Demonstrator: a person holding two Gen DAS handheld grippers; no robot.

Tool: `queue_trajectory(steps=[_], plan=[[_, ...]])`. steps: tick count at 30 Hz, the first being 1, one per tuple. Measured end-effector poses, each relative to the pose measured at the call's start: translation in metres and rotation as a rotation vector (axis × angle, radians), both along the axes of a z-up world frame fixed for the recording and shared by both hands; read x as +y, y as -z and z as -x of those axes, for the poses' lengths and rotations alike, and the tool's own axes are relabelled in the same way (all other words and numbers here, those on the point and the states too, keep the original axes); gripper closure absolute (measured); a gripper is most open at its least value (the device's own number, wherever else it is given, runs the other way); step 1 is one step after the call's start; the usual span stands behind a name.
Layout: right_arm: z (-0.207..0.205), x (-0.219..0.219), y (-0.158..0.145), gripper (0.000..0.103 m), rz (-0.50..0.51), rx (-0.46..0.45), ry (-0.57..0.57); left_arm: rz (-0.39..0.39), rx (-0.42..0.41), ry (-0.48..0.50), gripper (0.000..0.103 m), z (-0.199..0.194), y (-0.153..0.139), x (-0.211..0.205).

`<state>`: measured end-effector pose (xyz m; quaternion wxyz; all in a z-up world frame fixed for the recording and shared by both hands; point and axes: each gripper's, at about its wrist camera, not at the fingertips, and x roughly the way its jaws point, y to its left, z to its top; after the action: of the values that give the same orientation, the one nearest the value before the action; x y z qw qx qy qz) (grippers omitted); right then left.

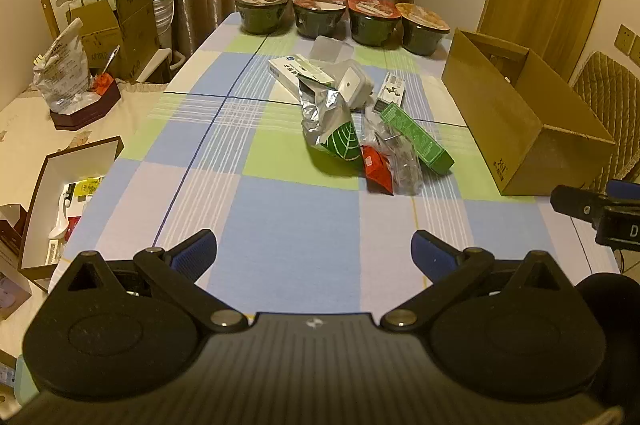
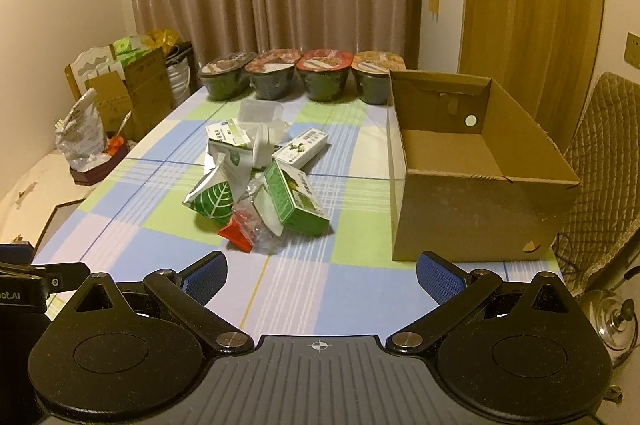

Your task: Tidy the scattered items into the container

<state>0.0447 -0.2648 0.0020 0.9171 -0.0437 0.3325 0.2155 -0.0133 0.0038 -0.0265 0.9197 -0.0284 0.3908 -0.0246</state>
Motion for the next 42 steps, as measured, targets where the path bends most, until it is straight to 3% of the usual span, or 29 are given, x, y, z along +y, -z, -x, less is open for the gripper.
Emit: queue_trajectory(steps=[33, 39, 42], plan=[[0.0001, 0.0006, 0.0025, 0.0, 0.005, 0.012, -0.002, -0.016, 0.014, 0.006, 0.001, -0.0017, 0.0028, -0.0028], [0.0012, 0.0034, 0.0017, 0.0, 0.056, 0.001, -0.015, -0.036, 0.015, 0.008, 0.001, -0.0026, 0.0002, -0.0017], [0.0062, 0.0059, -0.0024, 0.0, 0.103, -0.041, -0.05, -0.002, 0.028, 0.009, 0.001, -0.0072, -0.0036, 0.0021]])
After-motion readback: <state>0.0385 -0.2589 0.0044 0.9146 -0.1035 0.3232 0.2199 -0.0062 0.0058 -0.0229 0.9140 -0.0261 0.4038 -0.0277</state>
